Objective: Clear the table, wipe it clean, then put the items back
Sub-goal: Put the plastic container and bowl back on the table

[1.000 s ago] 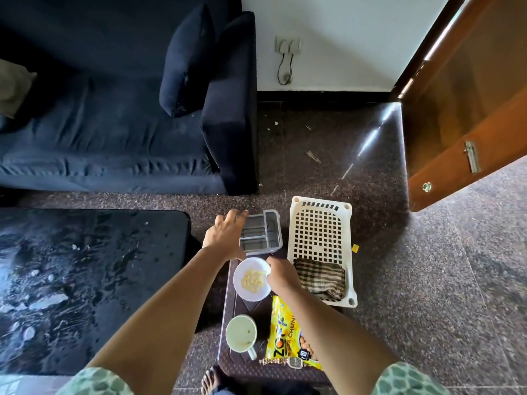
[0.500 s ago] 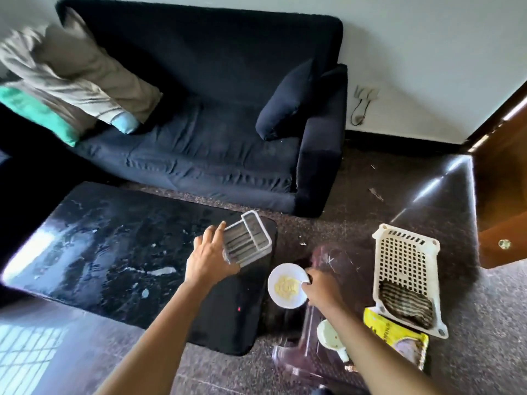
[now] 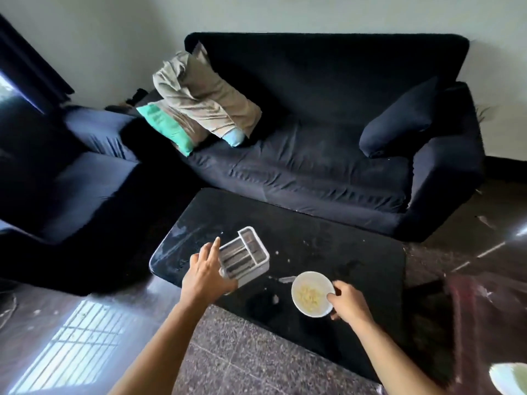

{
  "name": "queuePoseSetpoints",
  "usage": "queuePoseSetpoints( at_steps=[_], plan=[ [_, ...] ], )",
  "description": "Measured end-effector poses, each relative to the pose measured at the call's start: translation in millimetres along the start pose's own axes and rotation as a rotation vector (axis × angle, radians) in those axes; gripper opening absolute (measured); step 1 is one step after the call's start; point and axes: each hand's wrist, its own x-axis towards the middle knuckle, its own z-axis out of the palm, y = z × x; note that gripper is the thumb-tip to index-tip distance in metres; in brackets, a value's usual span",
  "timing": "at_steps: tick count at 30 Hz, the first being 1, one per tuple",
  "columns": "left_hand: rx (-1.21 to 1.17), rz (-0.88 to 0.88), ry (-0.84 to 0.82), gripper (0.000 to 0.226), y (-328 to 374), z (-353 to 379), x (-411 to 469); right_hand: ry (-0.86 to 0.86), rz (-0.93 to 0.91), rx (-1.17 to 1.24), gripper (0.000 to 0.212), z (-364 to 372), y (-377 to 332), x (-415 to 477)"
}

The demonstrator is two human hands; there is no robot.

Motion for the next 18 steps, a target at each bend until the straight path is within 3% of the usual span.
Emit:
queuePoseSetpoints(
  at_steps=[7,18],
  plan=[
    [0.112,0.029,-0.054,0.115,-66.1,-10.7,77.0,-0.019,0.015,0.002,0.033,58.7,-62.3,42.2],
    [0.113,0.104,-0.197,0.115,-112.2,-5.3,233.6,-0.052,0.061,-0.047,0.036,109.2,-159.0,109.9]
  ],
)
